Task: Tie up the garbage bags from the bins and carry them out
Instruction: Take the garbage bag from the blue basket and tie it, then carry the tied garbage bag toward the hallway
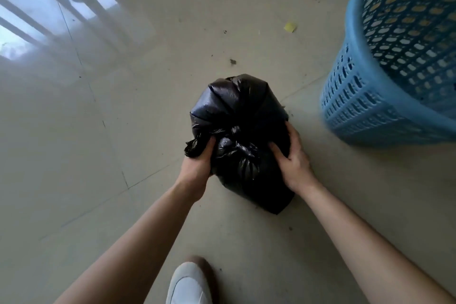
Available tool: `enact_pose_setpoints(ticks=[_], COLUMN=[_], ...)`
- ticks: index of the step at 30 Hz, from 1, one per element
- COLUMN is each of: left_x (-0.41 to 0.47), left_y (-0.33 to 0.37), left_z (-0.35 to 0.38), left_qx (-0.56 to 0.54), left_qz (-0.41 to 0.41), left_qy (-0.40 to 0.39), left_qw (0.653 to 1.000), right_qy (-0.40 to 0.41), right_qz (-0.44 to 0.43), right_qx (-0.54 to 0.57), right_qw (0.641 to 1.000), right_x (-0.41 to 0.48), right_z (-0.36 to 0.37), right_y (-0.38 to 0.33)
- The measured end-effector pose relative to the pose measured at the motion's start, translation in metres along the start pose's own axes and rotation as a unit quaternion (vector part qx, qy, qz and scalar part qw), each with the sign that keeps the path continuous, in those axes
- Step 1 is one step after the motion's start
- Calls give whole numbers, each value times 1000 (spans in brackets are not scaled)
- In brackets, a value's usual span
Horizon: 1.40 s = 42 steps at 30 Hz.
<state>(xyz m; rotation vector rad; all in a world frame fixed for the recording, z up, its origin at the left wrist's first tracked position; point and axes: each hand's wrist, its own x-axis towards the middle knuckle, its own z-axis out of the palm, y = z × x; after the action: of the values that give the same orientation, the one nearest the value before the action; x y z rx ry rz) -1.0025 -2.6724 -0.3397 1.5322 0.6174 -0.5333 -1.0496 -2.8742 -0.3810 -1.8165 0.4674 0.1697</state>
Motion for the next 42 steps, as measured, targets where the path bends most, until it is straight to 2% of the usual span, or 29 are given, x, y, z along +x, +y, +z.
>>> enact_pose_setpoints(ticks=[4, 8, 12, 17, 22, 25, 29, 32, 36, 39, 42], left_x=[-24, -73, -132, -216, -300, -364, -454, -525, -635, -705, -789], left_y=[-32, -25, 9, 93, 262, 394, 549, 636, 705, 718, 701], left_z=[4, 14, 10, 7, 18, 31, 52, 79, 134, 169, 208], left_qx=[84, 74, 94, 86, 55, 38, 38, 35, 42, 45, 48], left_qz=[8, 15, 43, 52, 112, 166, 259, 319, 389, 426, 438], left_qy=[125, 154, 147, 132, 104, 66, -10, -53, -133, -229, -336], left_qw=[989, 985, 984, 986, 987, 983, 965, 946, 911, 874, 833], right_qy=[19, 45, 47, 52, 71, 117, 175, 239, 357, 428, 506], right_qz=[-4, -7, 17, 24, -38, -98, -136, -166, -190, -187, -179], right_qx=[50, 48, 74, 70, 38, 9, 0, 5, -16, -35, -48], right_qw=[999, 998, 996, 996, 996, 988, 975, 957, 914, 884, 842], right_x=[-38, -70, -120, -167, -181, -197, -236, -280, -368, -440, -539], right_z=[5, -3, -24, -67, -141, -201, -282, -341, -422, -475, -524], right_y=[4, -14, -61, -162, -347, -484, -643, -733, -804, -822, -818])
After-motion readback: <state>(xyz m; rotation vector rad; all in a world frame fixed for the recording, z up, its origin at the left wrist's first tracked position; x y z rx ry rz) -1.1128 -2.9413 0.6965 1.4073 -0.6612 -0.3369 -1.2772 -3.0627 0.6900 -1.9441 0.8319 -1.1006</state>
